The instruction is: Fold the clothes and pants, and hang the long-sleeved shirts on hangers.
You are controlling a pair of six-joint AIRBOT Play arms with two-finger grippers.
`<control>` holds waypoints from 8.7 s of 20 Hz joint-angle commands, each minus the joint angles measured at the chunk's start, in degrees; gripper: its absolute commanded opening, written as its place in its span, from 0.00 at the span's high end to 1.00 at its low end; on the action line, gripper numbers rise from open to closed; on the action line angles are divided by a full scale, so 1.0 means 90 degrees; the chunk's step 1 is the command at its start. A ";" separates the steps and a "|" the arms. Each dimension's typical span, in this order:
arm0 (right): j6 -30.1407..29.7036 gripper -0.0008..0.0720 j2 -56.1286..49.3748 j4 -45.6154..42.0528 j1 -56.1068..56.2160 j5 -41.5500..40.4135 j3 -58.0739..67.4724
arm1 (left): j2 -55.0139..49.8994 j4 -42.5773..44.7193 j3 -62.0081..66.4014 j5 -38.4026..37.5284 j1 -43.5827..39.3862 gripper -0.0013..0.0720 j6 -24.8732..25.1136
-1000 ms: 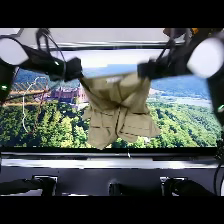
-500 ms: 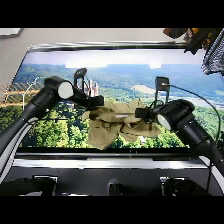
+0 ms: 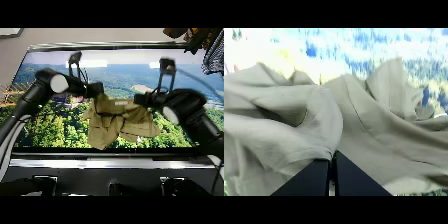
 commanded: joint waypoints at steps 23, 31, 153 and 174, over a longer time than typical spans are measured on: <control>0.0556 0.95 0.0034 -0.0209 0.0002 0.0119 -0.0736 | 0.0024 0.0787 -0.0534 -0.0818 -0.0619 0.95 -0.0610; 0.1120 0.95 -0.0282 -0.0872 0.0002 -0.0372 -0.0799 | -0.0619 0.0789 -0.0539 0.0714 -0.0272 0.95 -0.0833; 0.1608 0.95 -0.1124 -0.1197 0.0355 0.0971 -0.0488 | 0.5712 -0.0998 -0.5676 -0.0146 0.1173 0.96 0.5671; 0.2516 0.95 -0.1124 -0.1401 0.0355 0.1103 -0.0488 | 0.5683 -0.2460 -0.6504 -0.1316 0.1015 0.96 0.6569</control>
